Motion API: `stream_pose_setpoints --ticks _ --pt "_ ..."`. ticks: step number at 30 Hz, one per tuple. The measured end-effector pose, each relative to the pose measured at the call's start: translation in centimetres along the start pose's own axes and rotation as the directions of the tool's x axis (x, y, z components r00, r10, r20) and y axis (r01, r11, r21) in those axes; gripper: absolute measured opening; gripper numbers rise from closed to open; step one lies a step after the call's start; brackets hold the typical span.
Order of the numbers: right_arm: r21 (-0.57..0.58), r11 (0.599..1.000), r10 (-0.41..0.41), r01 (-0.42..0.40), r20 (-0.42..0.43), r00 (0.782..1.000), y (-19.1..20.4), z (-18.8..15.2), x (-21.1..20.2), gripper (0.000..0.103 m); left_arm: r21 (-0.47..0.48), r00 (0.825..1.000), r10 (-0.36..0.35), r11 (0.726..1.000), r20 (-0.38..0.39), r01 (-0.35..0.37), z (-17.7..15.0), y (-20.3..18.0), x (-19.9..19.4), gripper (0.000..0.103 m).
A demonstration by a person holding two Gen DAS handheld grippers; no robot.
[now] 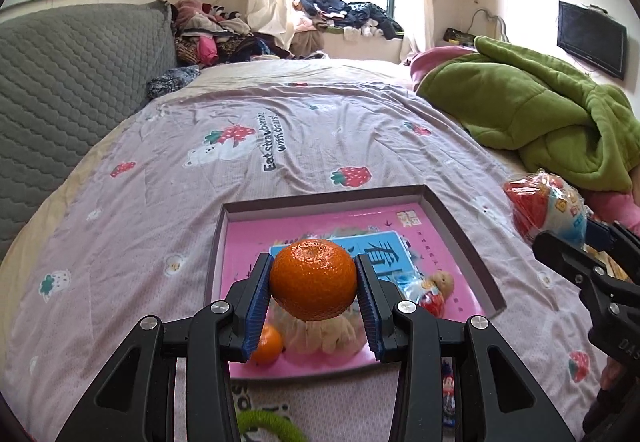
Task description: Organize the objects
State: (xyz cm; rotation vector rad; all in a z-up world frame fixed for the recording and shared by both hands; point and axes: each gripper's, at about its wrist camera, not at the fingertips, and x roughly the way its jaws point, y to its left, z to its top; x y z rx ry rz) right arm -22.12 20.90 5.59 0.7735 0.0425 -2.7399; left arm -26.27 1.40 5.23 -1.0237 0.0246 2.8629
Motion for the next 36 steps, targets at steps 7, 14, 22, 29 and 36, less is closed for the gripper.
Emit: stream_pose_setpoints --ticks 7,14,22,29,36 --pt "-0.011 1.000 -0.017 0.016 -0.046 0.999 -0.6 -0.8 2.2 0.055 -0.010 1.000 0.005 1.000 -0.029 -0.005 -0.2 0.1 2.8 0.042" --pt "-0.023 0.998 -0.056 0.054 -0.126 0.990 -1.3 -2.7 5.0 0.055 0.001 0.997 0.020 1.000 -0.074 -0.020 -1.4 -0.2 5.4 0.042" --pt "-0.030 0.998 -0.064 0.060 -0.159 0.985 -1.3 -4.0 6.0 0.055 0.023 0.995 0.034 0.999 -0.094 -0.032 -2.4 -0.8 7.0 0.042" --pt "-0.029 0.997 -0.070 0.066 -0.176 0.982 -1.5 -4.5 6.5 0.055 0.028 0.993 0.034 0.999 -0.109 -0.031 -3.1 -1.3 7.8 0.042" --pt "-0.025 0.997 -0.077 0.074 -0.193 0.978 -1.7 -4.7 7.0 0.055 0.031 0.993 0.032 0.999 -0.116 -0.028 -3.2 -1.6 8.1 0.042"
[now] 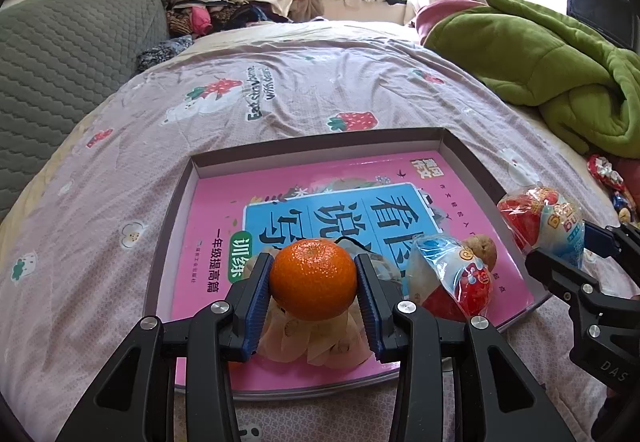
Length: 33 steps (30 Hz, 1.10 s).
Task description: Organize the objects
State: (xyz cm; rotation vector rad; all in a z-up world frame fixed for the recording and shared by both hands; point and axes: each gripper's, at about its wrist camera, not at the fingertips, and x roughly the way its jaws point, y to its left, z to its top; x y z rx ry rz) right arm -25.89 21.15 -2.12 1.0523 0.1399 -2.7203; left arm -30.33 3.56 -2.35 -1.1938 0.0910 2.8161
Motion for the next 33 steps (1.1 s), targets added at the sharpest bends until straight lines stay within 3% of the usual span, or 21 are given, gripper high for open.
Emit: stream_pose_setpoints --ticks 33 --pt "-0.004 1.000 -0.030 0.030 -0.021 0.999 0.0 -0.3 0.4 0.055 0.025 0.998 0.022 0.999 -0.063 -0.020 -0.2 0.1 2.7 0.042"
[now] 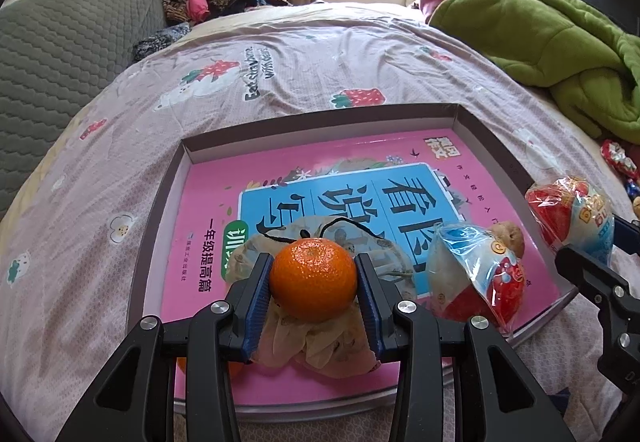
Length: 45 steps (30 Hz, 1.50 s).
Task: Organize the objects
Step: 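Lower and open the left tool to drop the orange while the right tool releases the blue egg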
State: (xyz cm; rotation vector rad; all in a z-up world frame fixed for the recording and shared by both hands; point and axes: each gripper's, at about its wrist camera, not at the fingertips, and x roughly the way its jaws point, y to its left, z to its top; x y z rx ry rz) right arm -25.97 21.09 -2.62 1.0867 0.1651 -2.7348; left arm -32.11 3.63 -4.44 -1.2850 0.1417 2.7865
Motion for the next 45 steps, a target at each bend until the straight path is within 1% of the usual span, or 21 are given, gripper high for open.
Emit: stream_pose_setpoints --ticks 4,20,32,38,45 --pt "-0.004 1.000 -0.006 0.006 -0.006 1.000 0.1 -0.1 0.2 0.055 -0.009 1.000 -0.005 1.000 -0.015 0.005 0.2 0.1 0.5 0.042" --pt "-0.028 0.999 -0.023 0.022 -0.041 0.999 0.5 -0.8 1.7 0.055 -0.002 1.000 0.003 1.000 -0.013 -0.003 0.0 0.1 0.8 0.042" --pt "-0.057 0.997 -0.049 0.046 -0.054 0.997 0.9 -0.9 2.0 0.055 0.003 1.000 -0.016 1.000 -0.010 0.016 -0.1 0.1 0.8 0.042" --pt "-0.042 0.998 -0.054 0.050 -0.084 0.995 0.6 -0.8 2.2 0.057 0.001 1.000 -0.014 1.000 -0.002 0.014 0.2 0.1 0.6 0.042" --pt "-0.008 0.999 -0.033 0.032 -0.072 0.997 0.1 -0.3 1.3 0.057 0.014 1.000 -0.012 1.000 0.005 0.012 0.5 -0.3 0.4 0.042"
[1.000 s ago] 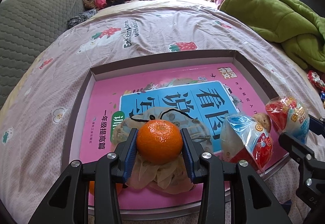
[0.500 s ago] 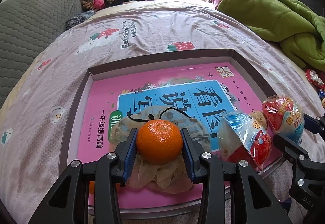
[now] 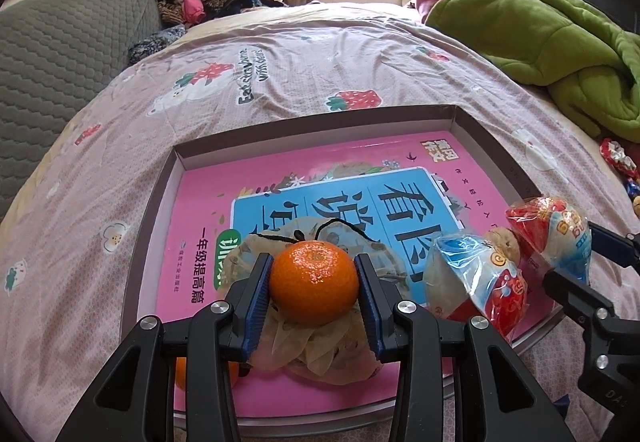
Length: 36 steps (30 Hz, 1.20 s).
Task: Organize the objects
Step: 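Lower and open the left tool to drop the orange while the right tool releases the blue egg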
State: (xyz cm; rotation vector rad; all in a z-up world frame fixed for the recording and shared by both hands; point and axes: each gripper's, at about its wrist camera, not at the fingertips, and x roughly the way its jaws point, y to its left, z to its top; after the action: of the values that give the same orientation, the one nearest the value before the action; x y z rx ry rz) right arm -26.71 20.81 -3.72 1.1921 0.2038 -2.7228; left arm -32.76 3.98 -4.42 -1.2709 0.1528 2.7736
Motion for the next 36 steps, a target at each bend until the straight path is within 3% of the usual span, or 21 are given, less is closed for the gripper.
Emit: stream_pose_setpoints --ticks 10,17,20,36 --pt "0.028 0.999 0.023 -0.024 0.026 0.999 -0.5 0.5 -1.2 0.057 0.004 1.000 0.000 1.000 0.008 0.000 0.1 -0.3 0.2 0.043" --pt "0.034 0.999 0.027 -0.028 0.023 0.999 -0.5 0.6 -1.2 0.057 0.009 1.000 -0.006 1.000 0.004 0.006 0.0 -0.2 0.0 0.049" --pt "0.039 0.999 0.028 -0.029 0.026 0.999 -0.6 0.7 -1.4 0.057 0.011 1.000 -0.028 1.000 -0.003 0.028 -0.2 0.0 -0.1 0.058" --pt "0.040 0.998 0.046 -0.047 0.049 0.998 -0.3 1.1 -2.5 0.057 0.022 0.999 -0.019 1.000 0.035 0.019 -0.2 0.0 -1.8 0.063"
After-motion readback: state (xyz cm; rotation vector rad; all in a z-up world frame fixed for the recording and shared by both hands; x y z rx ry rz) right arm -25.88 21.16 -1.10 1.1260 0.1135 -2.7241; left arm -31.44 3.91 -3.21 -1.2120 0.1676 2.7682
